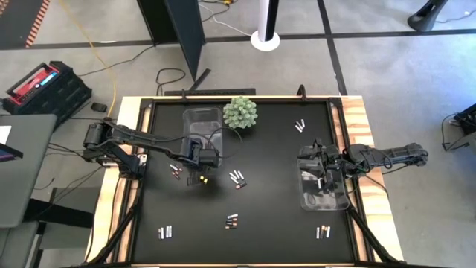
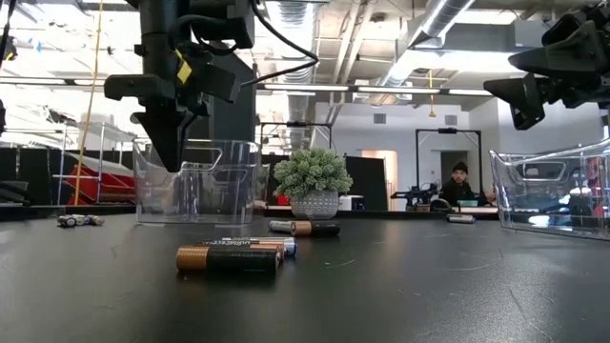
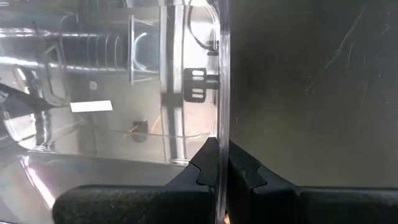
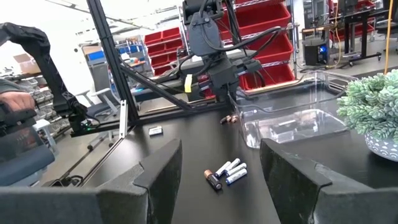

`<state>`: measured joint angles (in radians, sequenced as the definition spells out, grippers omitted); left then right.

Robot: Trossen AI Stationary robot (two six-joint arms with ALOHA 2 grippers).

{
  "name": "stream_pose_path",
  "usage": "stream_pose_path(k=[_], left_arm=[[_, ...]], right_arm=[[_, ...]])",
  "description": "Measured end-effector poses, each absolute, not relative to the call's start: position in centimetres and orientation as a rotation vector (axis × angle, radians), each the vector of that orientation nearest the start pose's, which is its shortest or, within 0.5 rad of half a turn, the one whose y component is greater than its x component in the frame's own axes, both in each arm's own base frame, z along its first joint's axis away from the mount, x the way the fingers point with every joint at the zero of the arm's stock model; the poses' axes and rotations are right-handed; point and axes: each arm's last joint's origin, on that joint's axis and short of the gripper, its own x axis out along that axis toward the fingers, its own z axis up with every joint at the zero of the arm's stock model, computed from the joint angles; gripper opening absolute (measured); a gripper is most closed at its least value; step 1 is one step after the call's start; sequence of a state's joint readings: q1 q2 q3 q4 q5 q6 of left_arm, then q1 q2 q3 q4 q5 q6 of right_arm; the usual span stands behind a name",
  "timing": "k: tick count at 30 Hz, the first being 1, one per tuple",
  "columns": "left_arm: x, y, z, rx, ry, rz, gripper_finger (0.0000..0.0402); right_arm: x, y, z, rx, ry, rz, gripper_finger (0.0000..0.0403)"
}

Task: Sort batteries
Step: Prepare the left transparent bin

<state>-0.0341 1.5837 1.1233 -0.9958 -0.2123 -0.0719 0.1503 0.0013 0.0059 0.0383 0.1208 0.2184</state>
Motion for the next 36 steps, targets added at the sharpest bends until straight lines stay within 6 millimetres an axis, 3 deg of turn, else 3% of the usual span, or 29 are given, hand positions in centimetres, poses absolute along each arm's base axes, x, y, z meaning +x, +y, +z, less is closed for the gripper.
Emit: stream_pose_path(k=[16,27,36], left_arm=[[27.9,-0.3,21.7,0.155,1.452,0.187,0.0006],[27.8,-0.2,21.8,0.173,1.461,0.223,0.0037],[26.3,-0.1,24.5,0.131,1.352,0.257,0.0057]], right_arm=[[9.7,1.1,16.9,0.224,-0.04,0.034,0.0235],[9.7,1.1,16.9,0.224,-0.039,0.034,0.0235],[9.7,1.1,16.9,0.224,-0.039,0.034,0.0235]])
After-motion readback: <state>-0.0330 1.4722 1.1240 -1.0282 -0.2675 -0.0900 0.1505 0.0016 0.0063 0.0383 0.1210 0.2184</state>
